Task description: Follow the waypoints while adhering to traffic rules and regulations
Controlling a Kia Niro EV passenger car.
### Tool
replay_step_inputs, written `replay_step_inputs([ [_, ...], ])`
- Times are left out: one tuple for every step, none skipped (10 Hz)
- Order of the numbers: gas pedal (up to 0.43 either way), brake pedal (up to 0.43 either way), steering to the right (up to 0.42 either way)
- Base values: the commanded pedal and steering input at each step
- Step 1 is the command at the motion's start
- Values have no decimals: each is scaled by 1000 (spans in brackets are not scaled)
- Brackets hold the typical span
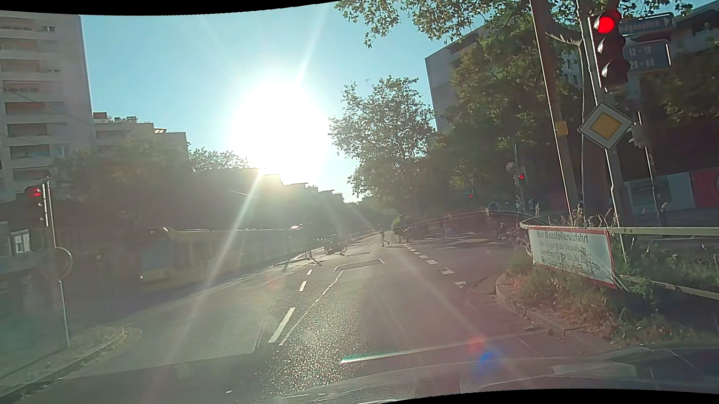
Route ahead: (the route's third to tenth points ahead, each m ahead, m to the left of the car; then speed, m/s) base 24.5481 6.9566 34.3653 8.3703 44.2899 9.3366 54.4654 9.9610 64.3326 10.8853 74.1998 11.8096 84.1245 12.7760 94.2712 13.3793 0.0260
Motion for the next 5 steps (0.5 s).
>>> replay_step_inputs([
  [0, 213, -1],
  [0, 220, -1],
  [0, 213, -1],
  [0, 220, -1],
  [0, 220, -2],
])
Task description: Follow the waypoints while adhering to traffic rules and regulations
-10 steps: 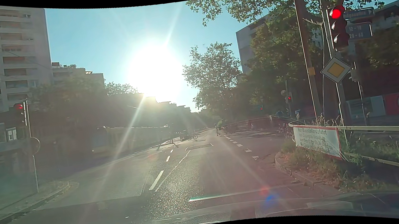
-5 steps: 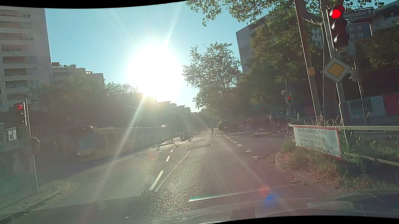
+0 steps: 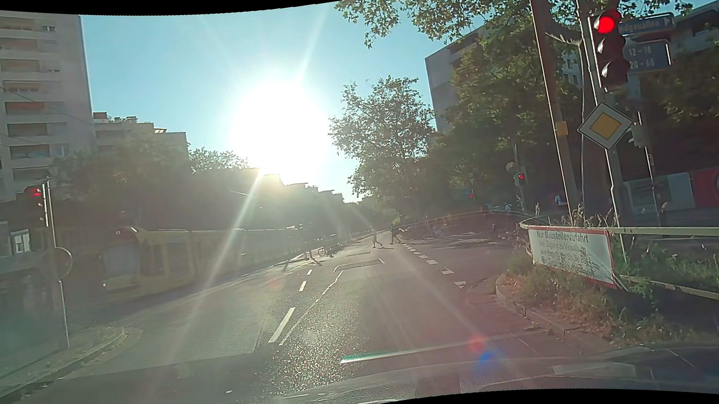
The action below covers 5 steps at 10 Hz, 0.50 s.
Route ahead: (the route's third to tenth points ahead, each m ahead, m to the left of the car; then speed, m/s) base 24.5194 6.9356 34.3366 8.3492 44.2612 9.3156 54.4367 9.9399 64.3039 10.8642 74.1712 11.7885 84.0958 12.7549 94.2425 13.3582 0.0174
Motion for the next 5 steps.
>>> replay_step_inputs([
  [0, 220, -1],
  [0, 220, -1],
  [0, 220, -1],
  [0, 220, -1],
  [0, 220, -2],
])
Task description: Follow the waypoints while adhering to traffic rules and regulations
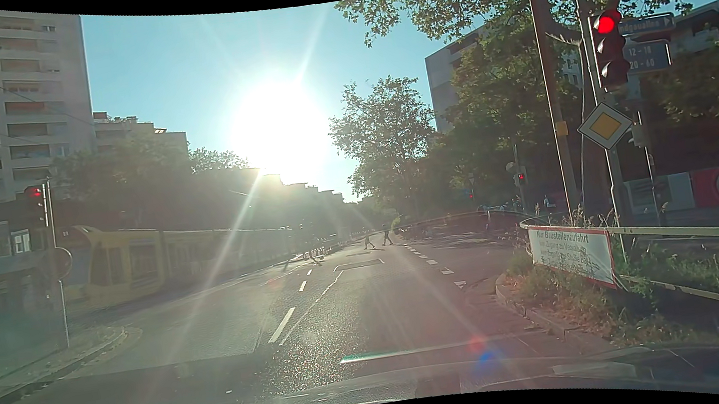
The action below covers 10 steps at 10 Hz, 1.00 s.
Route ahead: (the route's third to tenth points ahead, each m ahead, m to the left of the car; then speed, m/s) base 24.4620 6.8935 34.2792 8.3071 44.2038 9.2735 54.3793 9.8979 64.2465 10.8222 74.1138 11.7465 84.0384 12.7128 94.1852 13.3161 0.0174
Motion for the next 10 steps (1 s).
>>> replay_step_inputs([
  [0, 220, -2],
  [0, 220, -2],
  [0, 220, -2],
  [0, 220, -1],
  [0, 220, -2],
  [0, 220, -2],
  [0, 226, -2],
  [0, 220, -1],
  [0, 220, -2],
  [0, 220, -2],
])
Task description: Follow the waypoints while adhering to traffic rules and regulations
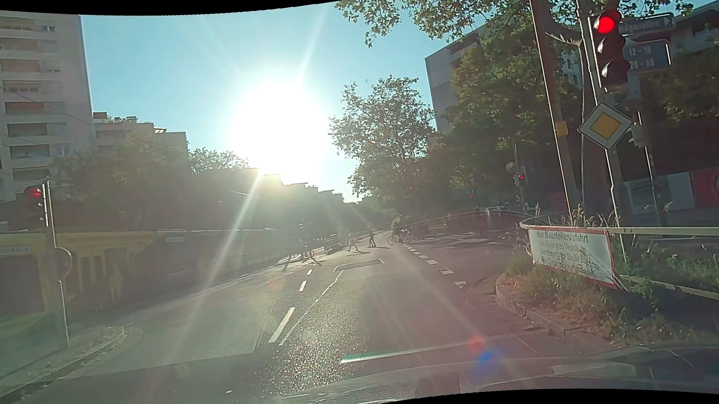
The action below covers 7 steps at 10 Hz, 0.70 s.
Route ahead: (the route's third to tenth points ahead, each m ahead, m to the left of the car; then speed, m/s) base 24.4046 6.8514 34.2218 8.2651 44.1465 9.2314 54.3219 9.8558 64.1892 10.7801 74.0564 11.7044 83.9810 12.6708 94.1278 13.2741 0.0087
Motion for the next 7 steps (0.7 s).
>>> replay_step_inputs([
  [0, 220, -2],
  [0, 220, -2],
  [0, 220, -1],
  [0, 220, -1],
  [0, 220, -1],
  [0, 226, -1],
  [0, 220, -1],
])
